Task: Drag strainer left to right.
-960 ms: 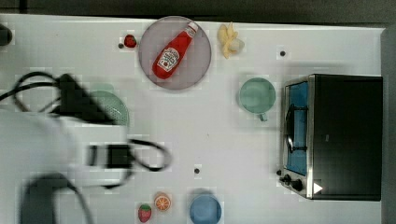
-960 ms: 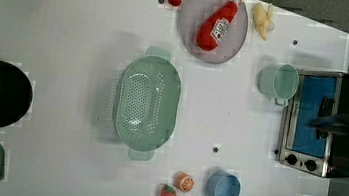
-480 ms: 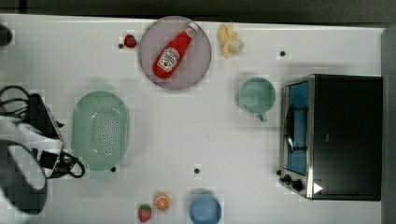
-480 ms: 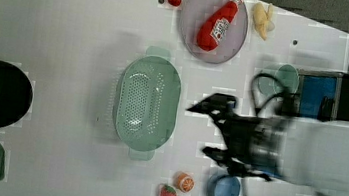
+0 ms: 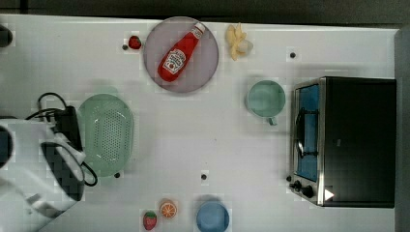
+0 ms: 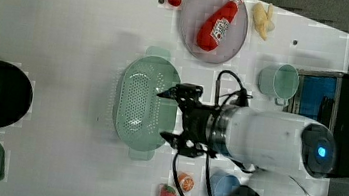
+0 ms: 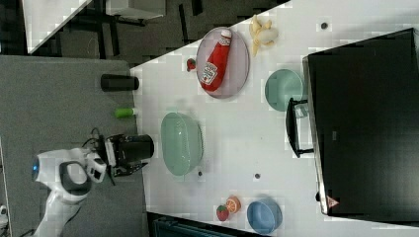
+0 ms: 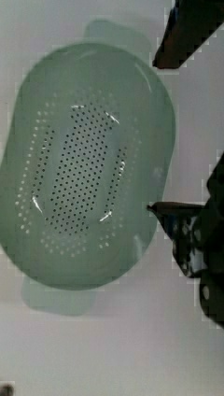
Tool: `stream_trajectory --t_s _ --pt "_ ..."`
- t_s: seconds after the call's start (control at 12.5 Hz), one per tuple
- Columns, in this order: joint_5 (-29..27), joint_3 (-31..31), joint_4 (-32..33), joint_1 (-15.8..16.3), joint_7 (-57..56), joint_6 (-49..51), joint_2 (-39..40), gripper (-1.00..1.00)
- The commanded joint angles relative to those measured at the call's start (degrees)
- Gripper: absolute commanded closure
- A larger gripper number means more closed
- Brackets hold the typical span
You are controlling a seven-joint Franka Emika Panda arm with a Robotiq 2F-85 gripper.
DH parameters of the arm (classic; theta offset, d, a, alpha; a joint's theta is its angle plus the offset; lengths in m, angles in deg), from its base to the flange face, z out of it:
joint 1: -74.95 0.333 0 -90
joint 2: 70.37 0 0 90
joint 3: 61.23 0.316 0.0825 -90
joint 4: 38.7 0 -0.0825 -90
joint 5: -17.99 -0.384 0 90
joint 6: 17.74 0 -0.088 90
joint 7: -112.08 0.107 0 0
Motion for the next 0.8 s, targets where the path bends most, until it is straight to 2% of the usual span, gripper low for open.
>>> stream_trajectory --t_s 0.08,0.4,0.8 --pt "-0.3 -1.1 0.8 1.1 5.3 -6.2 7.2 -1.0" --pt "-0.3 -5.4 0.6 4.1 5.4 -14.9 15.7 -1.0" --pt "-0.3 -14.8 0.0 12.7 5.4 -20.7 22.0 -1.0"
